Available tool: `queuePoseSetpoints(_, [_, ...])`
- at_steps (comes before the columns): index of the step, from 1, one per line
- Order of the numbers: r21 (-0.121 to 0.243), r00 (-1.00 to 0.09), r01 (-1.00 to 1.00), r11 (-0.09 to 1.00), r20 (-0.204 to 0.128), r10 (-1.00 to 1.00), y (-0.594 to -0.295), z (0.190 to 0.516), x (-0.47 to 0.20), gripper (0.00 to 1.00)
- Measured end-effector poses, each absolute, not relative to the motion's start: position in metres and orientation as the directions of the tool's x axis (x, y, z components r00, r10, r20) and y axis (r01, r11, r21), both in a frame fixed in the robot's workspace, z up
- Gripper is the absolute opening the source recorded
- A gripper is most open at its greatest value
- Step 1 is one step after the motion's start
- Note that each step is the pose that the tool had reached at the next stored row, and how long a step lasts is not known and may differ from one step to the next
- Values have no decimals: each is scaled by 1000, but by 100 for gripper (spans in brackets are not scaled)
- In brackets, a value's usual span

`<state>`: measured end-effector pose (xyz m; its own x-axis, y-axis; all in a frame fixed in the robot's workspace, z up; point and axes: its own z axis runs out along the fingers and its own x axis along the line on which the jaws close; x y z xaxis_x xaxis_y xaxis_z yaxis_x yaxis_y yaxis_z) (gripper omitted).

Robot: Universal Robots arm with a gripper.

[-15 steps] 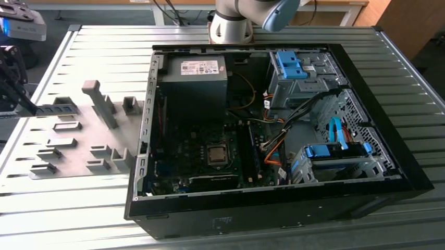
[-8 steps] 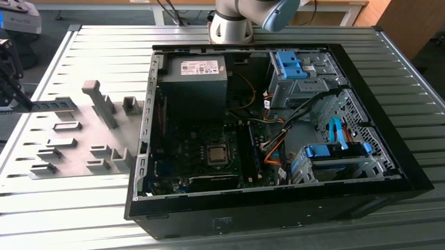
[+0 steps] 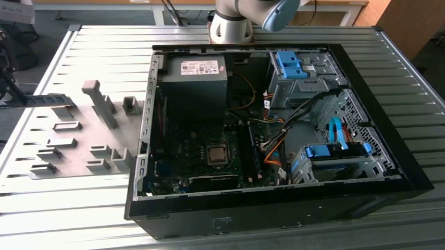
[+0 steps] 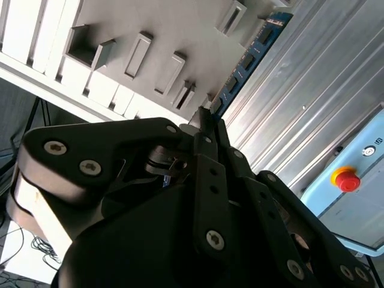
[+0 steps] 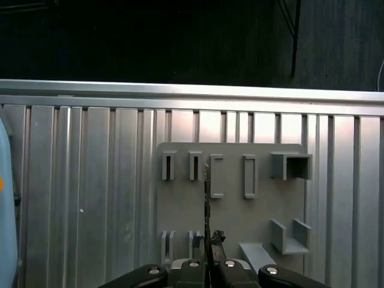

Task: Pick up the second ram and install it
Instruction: 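Pick up the second ram and move it above second insertion slot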

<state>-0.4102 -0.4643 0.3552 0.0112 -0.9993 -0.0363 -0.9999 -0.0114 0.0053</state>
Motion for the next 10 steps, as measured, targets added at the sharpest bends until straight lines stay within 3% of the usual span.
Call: queuePoseSetpoints(10, [5,11,-1000,-12,-35,-999,-464,371,-410,14])
